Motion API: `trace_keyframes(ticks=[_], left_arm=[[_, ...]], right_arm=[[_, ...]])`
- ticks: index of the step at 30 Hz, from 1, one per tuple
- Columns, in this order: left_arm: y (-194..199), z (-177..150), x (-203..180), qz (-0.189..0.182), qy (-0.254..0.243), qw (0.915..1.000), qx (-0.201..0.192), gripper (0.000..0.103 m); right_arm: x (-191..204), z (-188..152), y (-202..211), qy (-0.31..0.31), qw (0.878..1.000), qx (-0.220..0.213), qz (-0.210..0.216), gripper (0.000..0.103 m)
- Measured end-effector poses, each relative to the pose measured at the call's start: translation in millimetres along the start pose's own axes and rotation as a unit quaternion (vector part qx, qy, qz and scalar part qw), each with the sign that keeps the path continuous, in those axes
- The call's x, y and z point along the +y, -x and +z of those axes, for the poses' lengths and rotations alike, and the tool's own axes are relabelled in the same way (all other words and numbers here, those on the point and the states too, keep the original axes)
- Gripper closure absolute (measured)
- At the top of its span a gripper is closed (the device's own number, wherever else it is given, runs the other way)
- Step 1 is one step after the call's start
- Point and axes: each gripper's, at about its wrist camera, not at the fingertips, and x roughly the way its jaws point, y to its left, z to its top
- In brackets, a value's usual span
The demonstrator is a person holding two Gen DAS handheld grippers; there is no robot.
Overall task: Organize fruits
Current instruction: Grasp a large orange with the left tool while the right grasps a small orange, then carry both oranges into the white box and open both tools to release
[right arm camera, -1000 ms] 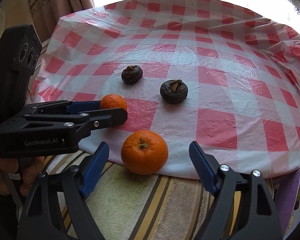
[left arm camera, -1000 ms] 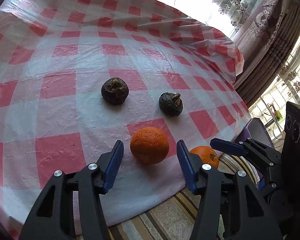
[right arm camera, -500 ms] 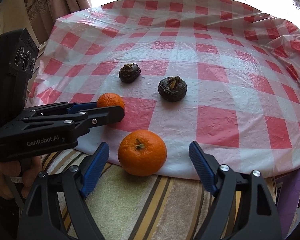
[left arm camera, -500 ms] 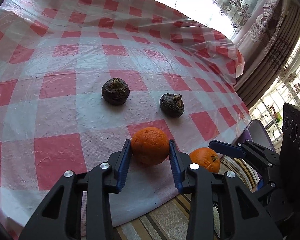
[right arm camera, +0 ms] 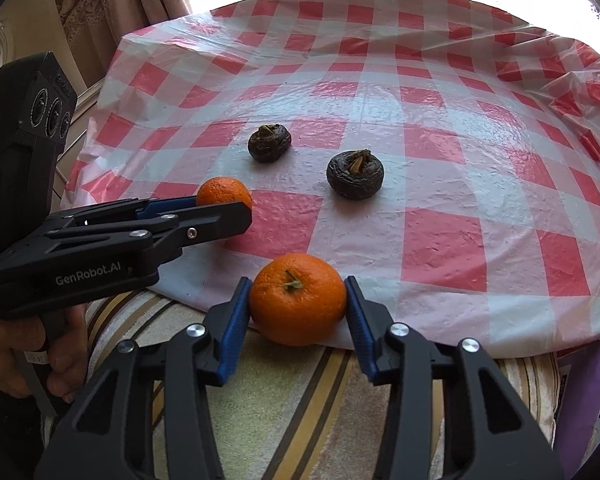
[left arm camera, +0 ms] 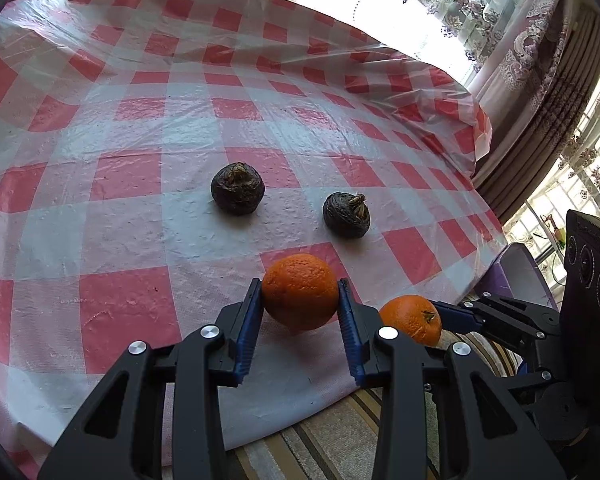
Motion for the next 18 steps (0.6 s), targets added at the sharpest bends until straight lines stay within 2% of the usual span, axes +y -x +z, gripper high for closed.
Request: trace_keyframes(ticks=[7,18], left_arm=[[7.8,-2.7,-8.6,0.019,-0.016,0.9996,-0.013,0.068],[20.4,1.8,-42.1,0.050,-0.071,0.9958,-0.030,0.068]], right_arm=[[-3.6,-3.7,7.2,-0.011,1.000,-0.010,-0.005,0.057],[-28.8,-9.5,47.1,-0.043,0.998,-0.051,-0.013,0.057]])
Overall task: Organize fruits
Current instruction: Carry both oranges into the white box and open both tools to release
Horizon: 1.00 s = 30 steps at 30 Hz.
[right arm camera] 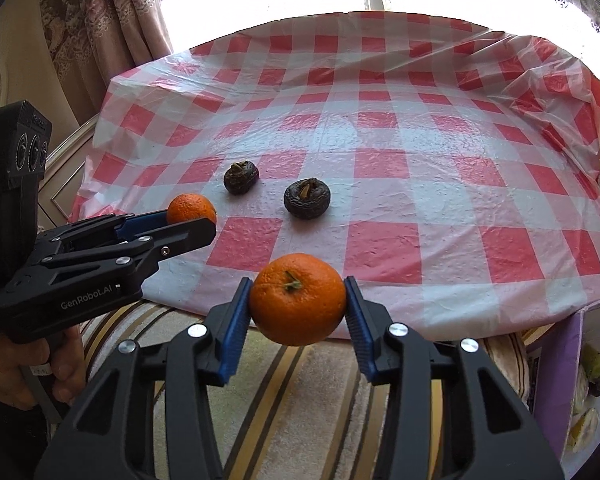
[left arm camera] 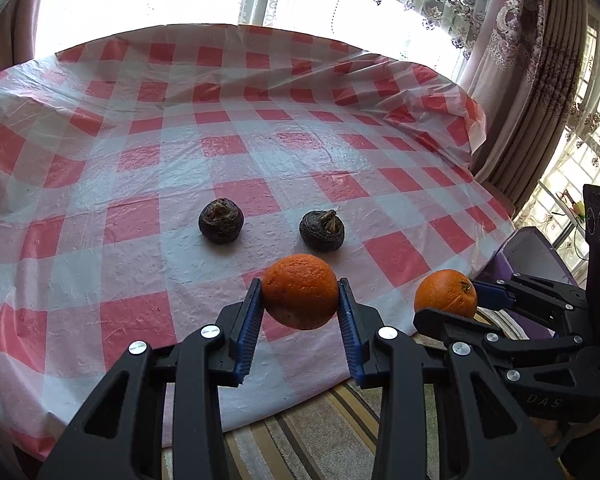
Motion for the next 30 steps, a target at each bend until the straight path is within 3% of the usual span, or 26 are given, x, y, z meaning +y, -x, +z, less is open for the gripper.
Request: trace_keyframes(ticks=[8,15,30], left_arm=[[-1.7,13.1,-39.5,-0.006,-0.050,0.9987,-0.002,0.068],[-12.1,20.2,-87.8,-0.034,-0.102,0.9941,0.006,0.068],[-34.0,22.6,-208.3,-0.104,-0.217,0.9704,0.019,0.068]], right_arm=[[-43.6,-7.3,32.6,-0.028,0.999,-0.018,-0.035,0.057],[-99.3,-24.9,63.6,-0.066,0.994,-0.028,-0.082,0.057],[-202.9,-52.1,111.8,-0.126,0.974,-0.032,-0.185,0.057]])
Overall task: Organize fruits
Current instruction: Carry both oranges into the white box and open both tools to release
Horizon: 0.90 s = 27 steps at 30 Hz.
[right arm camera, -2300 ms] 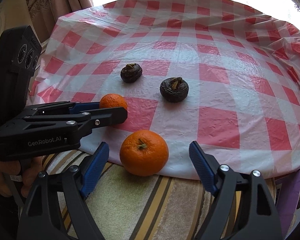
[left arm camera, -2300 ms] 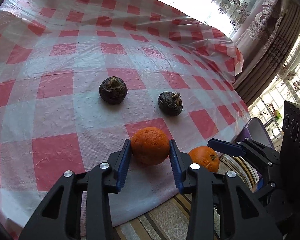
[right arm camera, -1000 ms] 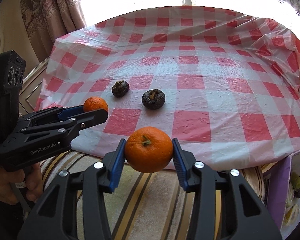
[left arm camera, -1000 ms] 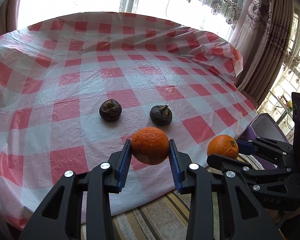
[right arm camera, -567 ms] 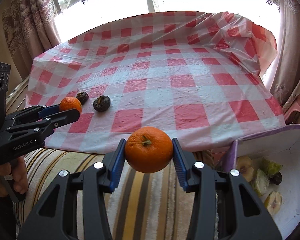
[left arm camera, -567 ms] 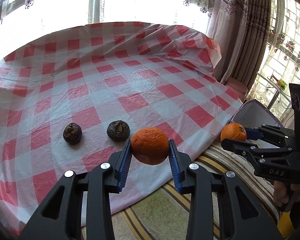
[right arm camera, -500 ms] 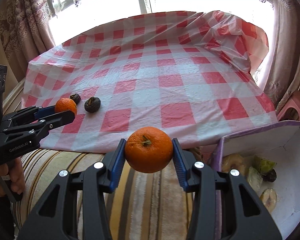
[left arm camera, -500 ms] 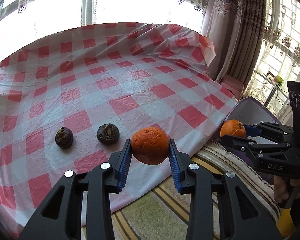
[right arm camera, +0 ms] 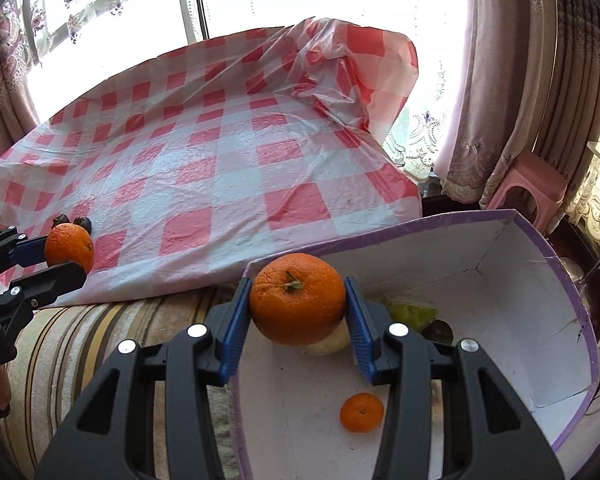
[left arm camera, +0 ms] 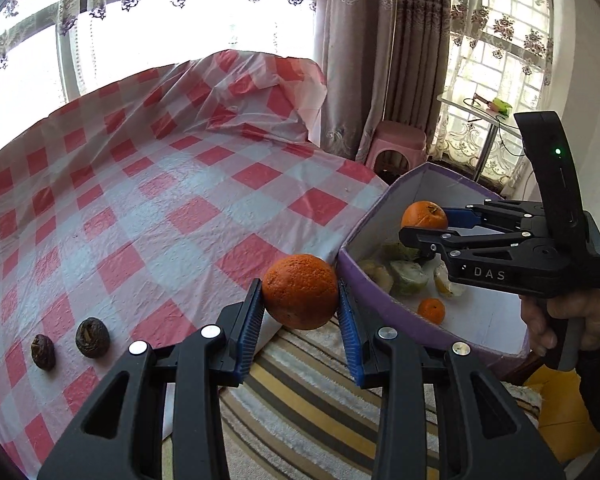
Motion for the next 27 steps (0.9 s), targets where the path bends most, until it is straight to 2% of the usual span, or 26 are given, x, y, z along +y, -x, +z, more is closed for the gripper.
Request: trace_keyframes(ticks=[8,15,27], left_arm=[[-29.4,16.5,-38.4,-0.032,-0.039,0.9986,0.014,0.068],[-62.9,22.5,-71.2,-0.056,-0.076,0.9948,0.040,0.068],[-120.3,13.9,-112.8,-0.042,-0.157,0.9804,0.112,0.068]], right_arm=[[-50.3,0.5,-3.3,-0.024,0.998,0.012,-0.049,0.057],[-73.1,-5.3,-16.7,-0.029,0.996,0.041,-0.074,0.057],[-89.3,-18.9,-52.4,-0.030,0.989,0.115,-0.092,0.057]])
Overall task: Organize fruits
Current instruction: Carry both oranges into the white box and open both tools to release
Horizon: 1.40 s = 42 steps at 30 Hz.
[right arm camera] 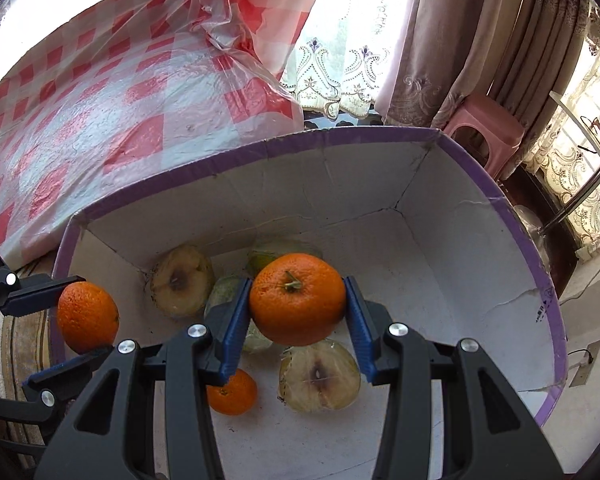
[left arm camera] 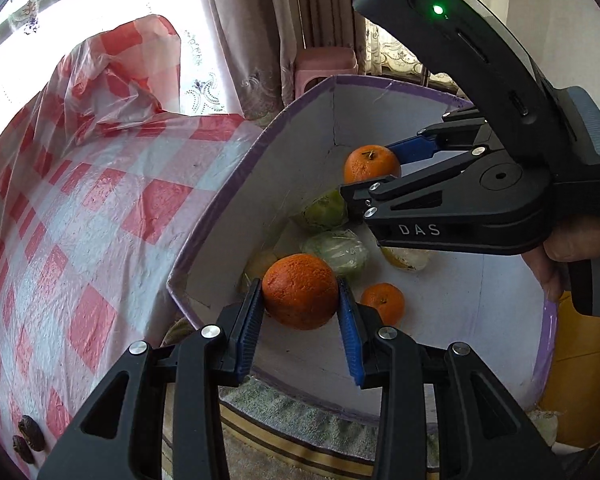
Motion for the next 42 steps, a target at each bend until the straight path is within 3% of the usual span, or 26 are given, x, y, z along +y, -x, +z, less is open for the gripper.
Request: trace_keyframes(ticks=[12,15,27,42], left_arm=[[-44.8,-5.7,-23.1,0.024,-0.073,0.9938,0.080,0.068],[-49.3,-7.2,-26.8,0.049,-0.088,0.9914,0.084,0.068],[-51.7,-10.9,-39.1,0.082,-0.100,0.9881,0.082,0.068],[-51.0,-11.0,-39.4,0.079,-0.101,0.9885,0.080,0.064]], right_arm=[[3.4,-1.5,-22.2,0.018,0.999,0.041,-0.007,0.057],[5.4,-1.8,-25.1,0.023,0.999,0.048,-0.008,0.057],[6.5,-5.4,-42.7,0.026,0.996,0.085,-0.022,0.057],[6.1,-4.5,-42.2,0.034,0.995,0.082,-0.033,0.043]])
